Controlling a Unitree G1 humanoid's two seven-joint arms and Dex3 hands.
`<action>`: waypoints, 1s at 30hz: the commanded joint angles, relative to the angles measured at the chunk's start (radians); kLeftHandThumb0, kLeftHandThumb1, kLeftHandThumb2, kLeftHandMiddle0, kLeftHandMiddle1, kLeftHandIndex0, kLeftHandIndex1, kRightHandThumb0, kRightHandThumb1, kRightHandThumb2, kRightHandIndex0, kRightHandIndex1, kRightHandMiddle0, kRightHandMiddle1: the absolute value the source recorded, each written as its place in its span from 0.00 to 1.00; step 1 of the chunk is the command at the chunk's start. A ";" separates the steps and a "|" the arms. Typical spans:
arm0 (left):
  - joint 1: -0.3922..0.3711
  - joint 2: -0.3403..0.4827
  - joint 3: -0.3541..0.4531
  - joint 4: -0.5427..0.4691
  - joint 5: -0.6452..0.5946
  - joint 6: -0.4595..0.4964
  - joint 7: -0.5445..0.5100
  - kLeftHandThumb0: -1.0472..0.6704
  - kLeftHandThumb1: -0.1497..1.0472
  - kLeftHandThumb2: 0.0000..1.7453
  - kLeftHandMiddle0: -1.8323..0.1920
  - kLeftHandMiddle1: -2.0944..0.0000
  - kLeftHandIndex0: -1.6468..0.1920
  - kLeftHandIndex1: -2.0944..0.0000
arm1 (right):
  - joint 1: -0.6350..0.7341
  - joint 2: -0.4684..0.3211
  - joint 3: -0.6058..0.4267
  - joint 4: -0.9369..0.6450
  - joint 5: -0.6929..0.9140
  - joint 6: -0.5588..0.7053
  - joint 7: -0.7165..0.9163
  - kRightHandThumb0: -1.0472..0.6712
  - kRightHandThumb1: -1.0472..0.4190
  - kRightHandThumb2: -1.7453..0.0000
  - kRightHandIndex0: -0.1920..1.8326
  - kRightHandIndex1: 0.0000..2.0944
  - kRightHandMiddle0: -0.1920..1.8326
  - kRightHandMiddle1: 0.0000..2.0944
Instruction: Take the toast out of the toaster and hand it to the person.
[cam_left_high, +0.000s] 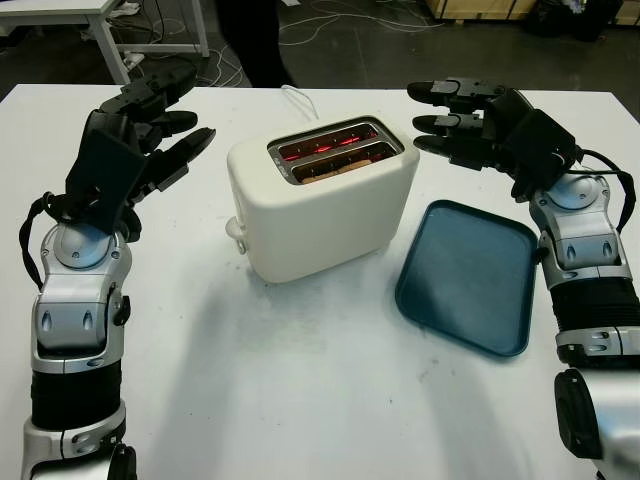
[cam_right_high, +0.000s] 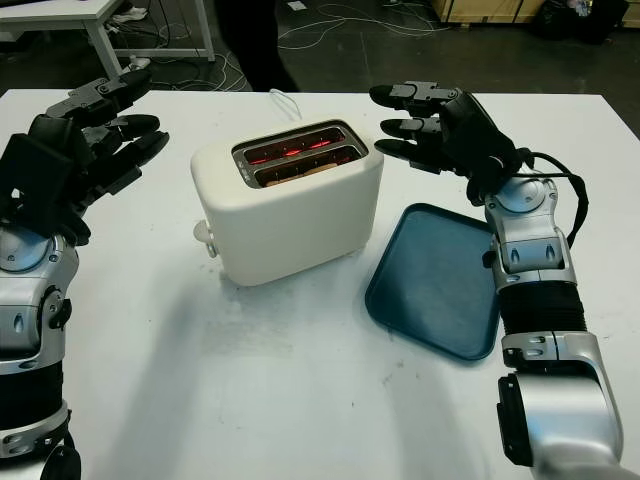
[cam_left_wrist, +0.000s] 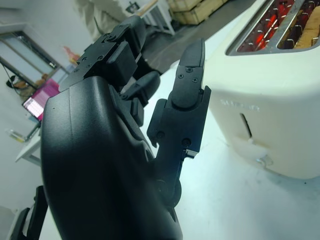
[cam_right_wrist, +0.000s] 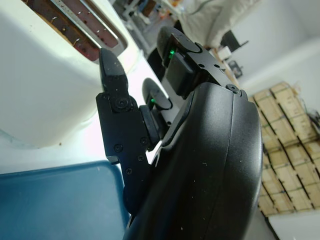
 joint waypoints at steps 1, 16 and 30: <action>-0.002 0.008 -0.002 -0.006 0.010 -0.004 0.004 0.44 0.89 0.09 0.78 0.61 0.58 1.00 | -0.014 0.002 -0.006 -0.012 0.014 0.016 0.003 0.45 0.09 0.96 0.42 0.02 0.40 0.00; 0.001 -0.007 0.004 -0.002 -0.006 -0.003 0.008 0.44 0.89 0.09 0.79 0.61 0.59 1.00 | -0.017 0.002 -0.015 -0.012 0.031 0.047 0.019 0.45 0.09 0.95 0.40 0.01 0.38 0.00; 0.002 -0.012 0.009 -0.005 -0.007 -0.004 0.004 0.44 0.89 0.09 0.79 0.60 0.59 1.00 | -0.016 0.005 -0.012 -0.019 0.025 0.039 0.014 0.44 0.09 0.96 0.41 0.01 0.39 0.00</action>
